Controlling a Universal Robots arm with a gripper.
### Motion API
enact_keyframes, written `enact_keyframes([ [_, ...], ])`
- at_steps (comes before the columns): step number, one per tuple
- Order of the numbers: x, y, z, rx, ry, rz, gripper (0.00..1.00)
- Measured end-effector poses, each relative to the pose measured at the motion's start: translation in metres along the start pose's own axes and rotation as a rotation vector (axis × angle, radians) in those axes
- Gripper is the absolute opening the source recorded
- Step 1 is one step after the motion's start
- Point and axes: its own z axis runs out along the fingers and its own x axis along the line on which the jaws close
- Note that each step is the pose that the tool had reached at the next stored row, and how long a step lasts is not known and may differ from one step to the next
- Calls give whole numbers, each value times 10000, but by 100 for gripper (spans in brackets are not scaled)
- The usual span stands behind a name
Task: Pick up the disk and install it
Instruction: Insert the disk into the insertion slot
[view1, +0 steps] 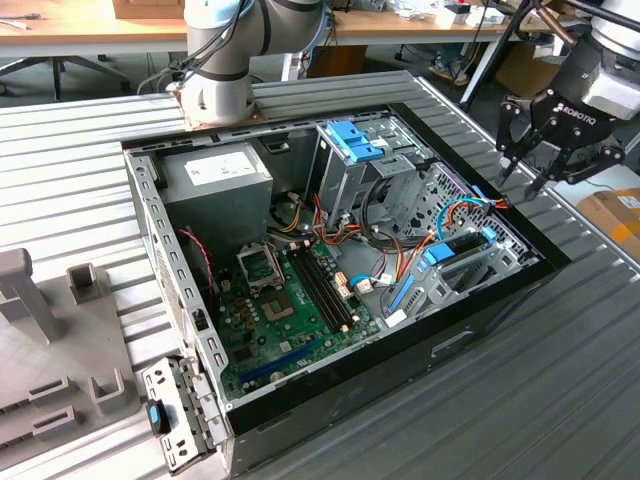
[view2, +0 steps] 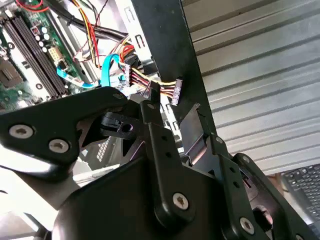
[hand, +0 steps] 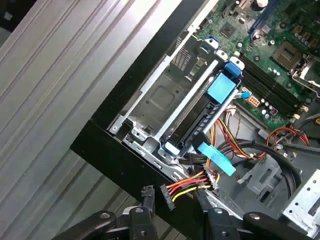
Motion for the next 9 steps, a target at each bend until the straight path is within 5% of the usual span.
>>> enact_keyframes([
  [1, 13, -16, 3, 1, 0, -679, 44],
  [6, 13, -16, 3, 1, 0, -740, 44],
  [9, 14, -17, 3, 1, 1, -1203, 44],
])
